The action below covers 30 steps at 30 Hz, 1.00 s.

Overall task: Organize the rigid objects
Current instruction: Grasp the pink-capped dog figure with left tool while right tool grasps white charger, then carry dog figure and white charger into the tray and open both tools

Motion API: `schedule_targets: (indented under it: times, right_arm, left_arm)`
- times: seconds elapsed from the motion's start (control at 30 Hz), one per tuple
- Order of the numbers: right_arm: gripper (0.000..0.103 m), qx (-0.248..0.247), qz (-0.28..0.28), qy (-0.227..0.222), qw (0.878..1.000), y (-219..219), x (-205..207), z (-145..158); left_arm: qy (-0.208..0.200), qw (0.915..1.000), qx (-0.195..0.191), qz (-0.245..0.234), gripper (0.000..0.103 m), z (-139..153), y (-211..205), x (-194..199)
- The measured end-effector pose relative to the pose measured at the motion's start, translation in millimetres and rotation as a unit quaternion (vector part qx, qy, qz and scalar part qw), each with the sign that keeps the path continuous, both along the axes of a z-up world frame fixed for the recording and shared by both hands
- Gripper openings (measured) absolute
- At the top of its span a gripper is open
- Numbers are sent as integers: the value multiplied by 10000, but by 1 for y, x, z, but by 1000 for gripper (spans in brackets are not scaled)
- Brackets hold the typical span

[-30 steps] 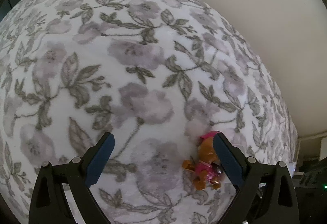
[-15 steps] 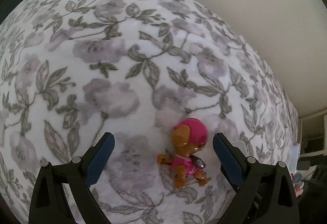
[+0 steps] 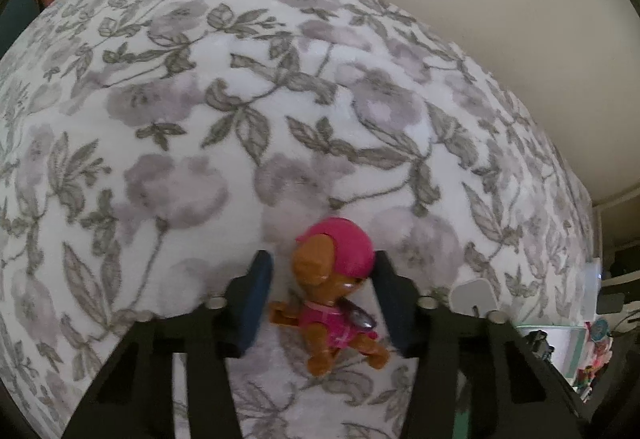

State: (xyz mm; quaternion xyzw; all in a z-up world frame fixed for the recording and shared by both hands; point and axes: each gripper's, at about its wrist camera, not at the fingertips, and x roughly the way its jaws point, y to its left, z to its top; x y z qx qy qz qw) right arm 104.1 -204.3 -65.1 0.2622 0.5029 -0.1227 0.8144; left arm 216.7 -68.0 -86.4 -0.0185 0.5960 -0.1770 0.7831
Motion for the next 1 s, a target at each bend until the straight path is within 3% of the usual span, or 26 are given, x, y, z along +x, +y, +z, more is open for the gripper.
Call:
schedule_targets:
  times: [0.03, 0.37, 0.73, 1.0]
  right_arm:
    - [54, 36, 10, -16, 10000, -1, -1, 0]
    - [54, 62, -10, -44, 10000, -2, -8, 5]
    - [54, 29, -124, -315, 9994, -3, -39, 46]
    - [54, -168, -515, -177, 9984, -16, -83, 74]
  left_arm:
    - [-10, 10000, -21, -41, 39, 1, 0, -2]
    - [-2, 10000, -38, 35, 39, 11, 1, -6]
    - [-385, 9989, -268, -41, 39, 66, 7, -35]
    - [-725, 9955, -335, -512, 39, 103, -9, -91]
